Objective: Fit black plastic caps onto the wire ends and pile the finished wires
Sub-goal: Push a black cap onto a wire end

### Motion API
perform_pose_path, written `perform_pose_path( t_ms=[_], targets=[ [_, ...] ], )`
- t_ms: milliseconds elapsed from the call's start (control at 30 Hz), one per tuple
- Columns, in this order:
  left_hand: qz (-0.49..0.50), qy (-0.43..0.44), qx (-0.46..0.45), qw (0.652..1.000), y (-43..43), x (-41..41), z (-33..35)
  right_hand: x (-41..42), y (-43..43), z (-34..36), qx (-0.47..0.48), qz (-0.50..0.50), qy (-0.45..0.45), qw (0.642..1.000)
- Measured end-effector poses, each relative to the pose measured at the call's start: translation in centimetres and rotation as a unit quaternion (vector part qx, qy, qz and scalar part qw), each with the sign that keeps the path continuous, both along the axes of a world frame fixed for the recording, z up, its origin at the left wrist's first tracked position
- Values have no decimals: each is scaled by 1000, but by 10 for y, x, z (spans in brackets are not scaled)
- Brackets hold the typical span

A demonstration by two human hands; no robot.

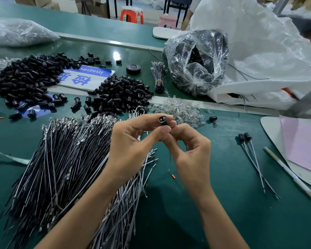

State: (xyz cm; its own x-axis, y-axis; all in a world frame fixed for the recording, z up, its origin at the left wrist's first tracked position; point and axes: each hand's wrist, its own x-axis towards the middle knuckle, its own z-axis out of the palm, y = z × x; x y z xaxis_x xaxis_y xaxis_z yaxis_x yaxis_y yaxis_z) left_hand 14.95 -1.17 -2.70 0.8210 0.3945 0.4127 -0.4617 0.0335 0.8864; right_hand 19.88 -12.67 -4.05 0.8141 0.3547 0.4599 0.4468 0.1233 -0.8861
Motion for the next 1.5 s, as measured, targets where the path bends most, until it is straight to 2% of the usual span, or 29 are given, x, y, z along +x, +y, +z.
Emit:
perform_pose_path(
  t_ms=[267, 433, 633, 833, 1000, 1100, 1333, 1500],
  targets=[
    [-5, 22, -7, 1000, -3, -2, 2, -2, 0, 3, 66, 21, 22, 997],
    [-28, -1, -58, 998, -2, -3, 6, -4, 1, 6, 48, 10, 12, 999],
    [-6, -12, -92, 996, 0, -1, 6, -5, -1, 8, 27, -11, 5, 1000],
    [-14, -9, -106, 994, 1, 0, 4, -10, 0, 7, 55, -5, 27, 998],
    [-13, 2, -146, 989, 2, 2, 3, -10, 0, 7, 95, -23, 6, 995],
    [-17, 7, -154, 988, 0, 2, 3, -9, -1, 7, 88, -22, -8, 996],
    [3, 6, -106, 994, -7, 1, -1, -6, -5, 9, 50, -34, -29, 998],
    [-37, 22, -135, 990, -3, 0, 2, -2, -8, 10, 35, -36, -36, 998]
  ],
)
